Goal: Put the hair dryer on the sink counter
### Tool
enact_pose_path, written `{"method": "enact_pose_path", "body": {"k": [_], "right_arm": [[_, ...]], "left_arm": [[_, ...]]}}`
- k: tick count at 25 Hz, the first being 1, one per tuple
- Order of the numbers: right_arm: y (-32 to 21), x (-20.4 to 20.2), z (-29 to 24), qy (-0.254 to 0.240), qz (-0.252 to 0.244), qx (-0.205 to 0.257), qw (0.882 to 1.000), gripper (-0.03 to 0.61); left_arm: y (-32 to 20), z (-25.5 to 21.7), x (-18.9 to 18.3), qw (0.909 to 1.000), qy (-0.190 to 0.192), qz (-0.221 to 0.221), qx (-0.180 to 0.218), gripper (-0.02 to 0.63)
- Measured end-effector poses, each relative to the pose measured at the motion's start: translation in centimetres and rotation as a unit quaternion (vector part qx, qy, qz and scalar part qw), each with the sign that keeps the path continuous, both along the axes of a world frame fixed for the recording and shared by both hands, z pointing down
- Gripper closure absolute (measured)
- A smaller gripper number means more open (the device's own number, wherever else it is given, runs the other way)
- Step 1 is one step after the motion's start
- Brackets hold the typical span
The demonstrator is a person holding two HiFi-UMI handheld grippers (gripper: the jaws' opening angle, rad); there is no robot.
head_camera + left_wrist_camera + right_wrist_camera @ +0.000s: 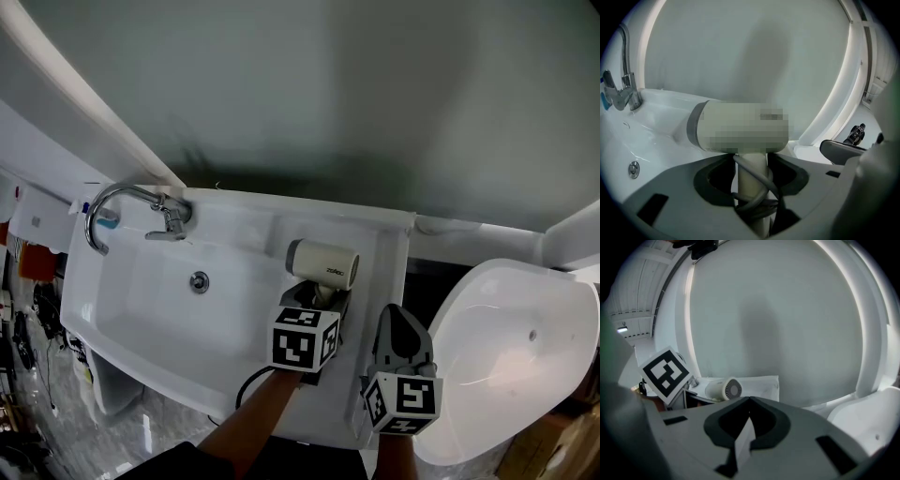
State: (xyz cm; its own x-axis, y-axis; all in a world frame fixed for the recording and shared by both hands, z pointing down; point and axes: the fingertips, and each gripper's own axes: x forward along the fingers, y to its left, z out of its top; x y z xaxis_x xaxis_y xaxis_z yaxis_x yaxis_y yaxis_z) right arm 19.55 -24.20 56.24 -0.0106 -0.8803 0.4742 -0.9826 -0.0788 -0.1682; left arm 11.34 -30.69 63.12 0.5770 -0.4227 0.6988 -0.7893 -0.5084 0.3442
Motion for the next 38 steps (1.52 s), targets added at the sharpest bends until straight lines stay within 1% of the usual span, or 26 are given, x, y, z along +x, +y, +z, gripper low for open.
{"method": "enact_pose_path", "body": {"k": [5, 11, 16, 23, 27, 29, 32, 35, 38], "right_arm": [[-0.3, -0.2, 0.6, 0.002, -0.006, -0.008, 1.0, 0.557], [-0.6, -0.2, 1.2, -0.002, -0.007, -0.012, 1.0, 0.558], [-0.4, 0.0, 1.4, -0.004, -0.005, -0.013, 1.0, 0.558], [0.0, 0.5, 1.0, -0.009, -0.002, -0.008, 1.0, 0.558], [0.0, 0.6, 0.8, -0.007, -0.005, -0.005, 1.0, 0.557], [0.0, 0.5, 0.8, -0.007, -0.007, -0.004, 1.0, 0.558], [0.1, 0.3, 0.8, -0.006, -0.01, -0.005, 1.0, 0.558], [0.3, 0.3, 0.8, -0.007, -0.008, -0.007, 1.0, 0.558], [0.4, 0.4, 0.9, -0.006, -0.007, -0.006, 1.0, 0.558]], "left_arm": [[-0.4, 1.7, 0.1, 0.9994, -0.024, -0.004, -0.025, 0.398], [-0.4, 2.7, 0.7, 0.9983, -0.037, 0.0, -0.045, 0.397], [-0.4, 3.0, 0.9, 0.9975, -0.055, 0.002, -0.044, 0.397], [-0.3, 3.1, 1.1, 0.9947, -0.092, 0.007, -0.043, 0.391], [-0.5, 3.2, 0.8, 0.9936, -0.107, 0.004, -0.037, 0.373], [-0.5, 3.2, 0.7, 0.9938, -0.105, 0.004, -0.037, 0.365], [-0.4, 3.0, 0.7, 0.9949, -0.091, 0.006, -0.043, 0.347], [-0.3, 2.8, 0.6, 0.9956, -0.079, 0.004, -0.05, 0.342], [-0.1, 2.8, 0.4, 0.9956, -0.079, 0.001, -0.051, 0.344]]}}
